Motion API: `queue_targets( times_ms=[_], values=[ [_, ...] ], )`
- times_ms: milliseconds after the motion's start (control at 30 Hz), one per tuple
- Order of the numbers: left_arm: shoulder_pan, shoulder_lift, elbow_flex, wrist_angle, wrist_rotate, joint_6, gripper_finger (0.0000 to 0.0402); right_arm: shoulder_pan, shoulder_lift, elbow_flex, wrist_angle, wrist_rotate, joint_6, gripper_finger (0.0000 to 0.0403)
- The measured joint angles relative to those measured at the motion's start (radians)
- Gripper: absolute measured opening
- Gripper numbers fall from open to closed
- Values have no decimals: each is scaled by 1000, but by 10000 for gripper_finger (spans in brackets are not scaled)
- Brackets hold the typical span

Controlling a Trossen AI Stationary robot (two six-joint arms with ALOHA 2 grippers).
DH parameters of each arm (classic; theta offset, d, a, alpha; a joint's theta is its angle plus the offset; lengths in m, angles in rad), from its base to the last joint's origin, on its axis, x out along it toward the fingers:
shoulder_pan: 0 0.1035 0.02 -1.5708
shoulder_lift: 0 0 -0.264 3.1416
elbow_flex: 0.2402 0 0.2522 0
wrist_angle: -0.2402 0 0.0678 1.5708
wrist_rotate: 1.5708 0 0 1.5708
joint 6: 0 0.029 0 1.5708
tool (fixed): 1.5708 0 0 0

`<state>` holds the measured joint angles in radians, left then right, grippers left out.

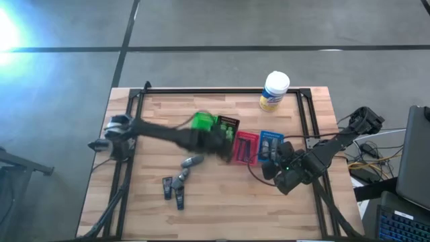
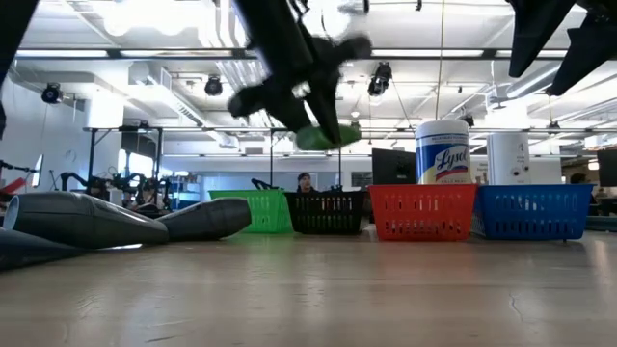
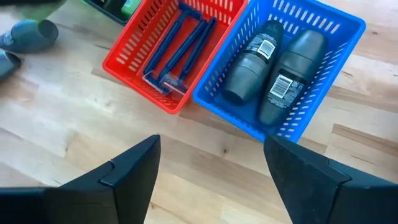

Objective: Pick & Place Travel size toiletries
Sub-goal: Put the shampoo into the black bin, then put the deodorant into the blue bin

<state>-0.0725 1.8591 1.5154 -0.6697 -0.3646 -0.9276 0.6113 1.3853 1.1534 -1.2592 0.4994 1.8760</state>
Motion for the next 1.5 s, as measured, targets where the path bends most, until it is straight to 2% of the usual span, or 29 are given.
queue_targets(
  times_ms=[100, 233, 533, 700, 900, 1100, 1233, 1367, 1500],
  values=[
    [99, 11, 0, 50, 52, 19, 117, 0, 2, 0, -2, 1, 24, 294],
    [169, 16, 0, 87, 59, 36, 127, 0, 2, 0, -5, 1, 56, 306],
    [178, 16, -2, 86, 61, 62, 236, -3, 2, -2, -31, 2, 63, 324],
    [161, -7, -3, 26, 77, 89, 274, -3, 2, -2, -47, 2, 73, 331],
    [65, -107, -17, -95, 195, 264, 279, -3, 2, -3, -46, 1, 60, 336],
    [-83, -195, -93, -313, 218, 350, 278, -3, 2, -4, -43, 1, 34, 327],
    [-175, -232, -185, -425, 221, 215, 278, -3, 3, -4, -38, 0, 16, 317],
    [-247, -259, -276, -418, 226, 40, 279, -3, 3, -4, -29, -3, 8, 314],
    [-290, -257, -329, -398, 258, -47, 280, -3, 3, -4, -24, -4, 0, 324]
  ],
)
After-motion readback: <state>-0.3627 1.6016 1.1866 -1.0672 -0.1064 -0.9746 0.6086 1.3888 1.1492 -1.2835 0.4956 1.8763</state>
